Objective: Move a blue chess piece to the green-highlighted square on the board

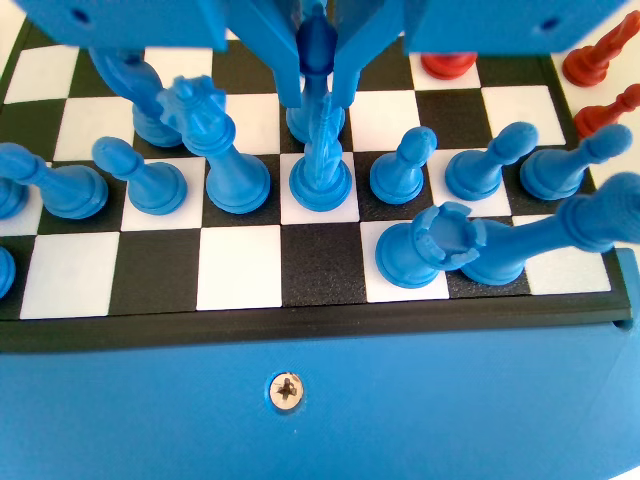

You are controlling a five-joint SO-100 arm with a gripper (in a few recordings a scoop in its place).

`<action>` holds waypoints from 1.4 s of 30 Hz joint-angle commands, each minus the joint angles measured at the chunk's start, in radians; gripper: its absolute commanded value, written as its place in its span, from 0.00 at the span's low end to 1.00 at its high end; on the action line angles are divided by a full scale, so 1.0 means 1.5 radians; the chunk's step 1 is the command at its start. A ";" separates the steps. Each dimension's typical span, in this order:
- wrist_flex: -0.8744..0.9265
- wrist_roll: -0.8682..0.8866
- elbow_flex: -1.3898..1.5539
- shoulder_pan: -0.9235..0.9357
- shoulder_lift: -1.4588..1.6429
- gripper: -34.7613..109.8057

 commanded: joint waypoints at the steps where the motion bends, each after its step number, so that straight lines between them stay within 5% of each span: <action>1: 0.004 -0.012 -0.028 0.013 0.014 0.26; 13: 0.128 -0.010 -0.101 0.036 0.049 0.25; 42: 0.093 0.002 -0.174 0.072 -0.032 0.25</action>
